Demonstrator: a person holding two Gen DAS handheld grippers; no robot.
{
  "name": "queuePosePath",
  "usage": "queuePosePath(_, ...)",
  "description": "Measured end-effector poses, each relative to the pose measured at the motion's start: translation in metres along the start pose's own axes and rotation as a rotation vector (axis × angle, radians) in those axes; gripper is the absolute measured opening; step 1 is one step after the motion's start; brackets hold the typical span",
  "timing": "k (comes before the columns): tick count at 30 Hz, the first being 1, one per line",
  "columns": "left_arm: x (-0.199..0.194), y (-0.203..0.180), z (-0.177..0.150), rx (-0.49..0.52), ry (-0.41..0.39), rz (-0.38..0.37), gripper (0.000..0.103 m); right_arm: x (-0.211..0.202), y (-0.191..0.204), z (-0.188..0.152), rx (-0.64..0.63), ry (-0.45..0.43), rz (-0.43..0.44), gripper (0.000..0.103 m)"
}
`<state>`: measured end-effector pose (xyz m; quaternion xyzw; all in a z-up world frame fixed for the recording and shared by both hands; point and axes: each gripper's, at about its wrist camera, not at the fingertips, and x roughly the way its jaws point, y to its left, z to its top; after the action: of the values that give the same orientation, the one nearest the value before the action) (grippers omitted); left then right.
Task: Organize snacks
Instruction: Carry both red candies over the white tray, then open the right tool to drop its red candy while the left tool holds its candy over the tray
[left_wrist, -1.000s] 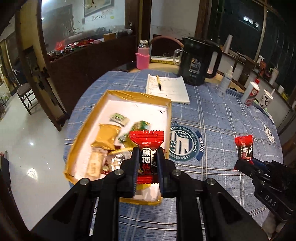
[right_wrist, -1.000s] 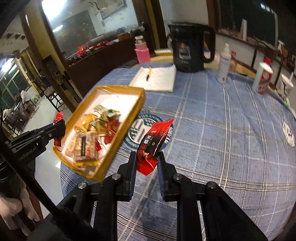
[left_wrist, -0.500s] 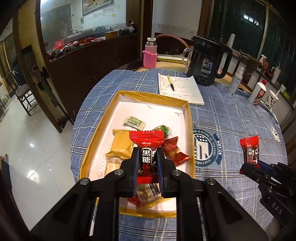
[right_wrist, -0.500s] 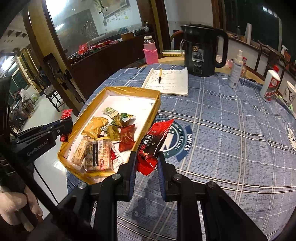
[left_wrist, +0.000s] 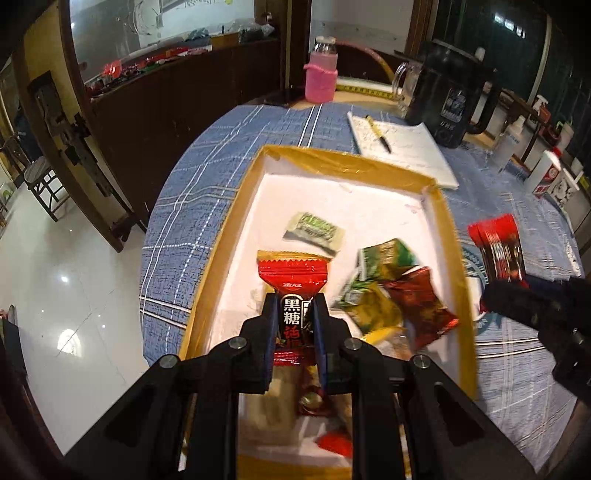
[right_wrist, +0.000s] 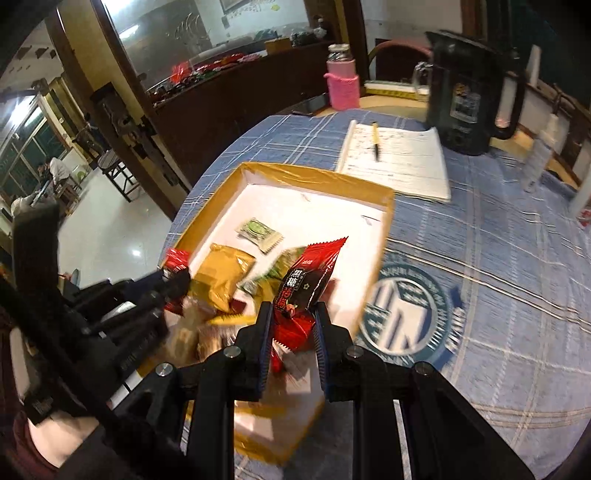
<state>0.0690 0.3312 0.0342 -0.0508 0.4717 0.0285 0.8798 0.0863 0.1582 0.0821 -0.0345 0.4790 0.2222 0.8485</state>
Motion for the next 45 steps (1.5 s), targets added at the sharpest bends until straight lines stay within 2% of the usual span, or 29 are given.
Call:
queuePosePath(6, 0.023, 0.01, 0.008, -0.004, 0.031, 0.0, 0.02, 0.036, 0.009, 0.019, -0.004, 0.045, 0.043, 0.02)
queuePosePath(11, 0.035, 0.011, 0.014, -0.001, 0.048, -0.011, 0.02, 0.062, 0.008, 0.028, 0.019, 0.091, 0.043, 0.02)
queuePosePath(17, 0.04, 0.011, 0.018, 0.001, 0.05, -0.015, 0.02, 0.076, 0.003, 0.035, 0.048, 0.122, 0.056, 0.02)
queuePosePath(32, 0.039, 0.008, 0.018, 0.002, 0.048, -0.018, 0.02, 0.078, 0.0, 0.037, 0.06, 0.126, 0.049, 0.02)
queuePosePath(37, 0.029, 0.007, 0.017, -0.012, 0.03, -0.044, 0.02, 0.071, 0.0, 0.038, 0.056, 0.107, 0.05, 0.02)
queuePosePath(40, 0.022, 0.007, 0.017, -0.029, 0.016, -0.078, 0.02, 0.066, -0.003, 0.038, 0.057, 0.087, 0.032, 0.02)
queuePosePath(45, 0.028, 0.004, 0.025, -0.037, 0.03, -0.126, 0.02, 0.062, -0.014, 0.036, 0.061, 0.055, -0.048, 0.02)
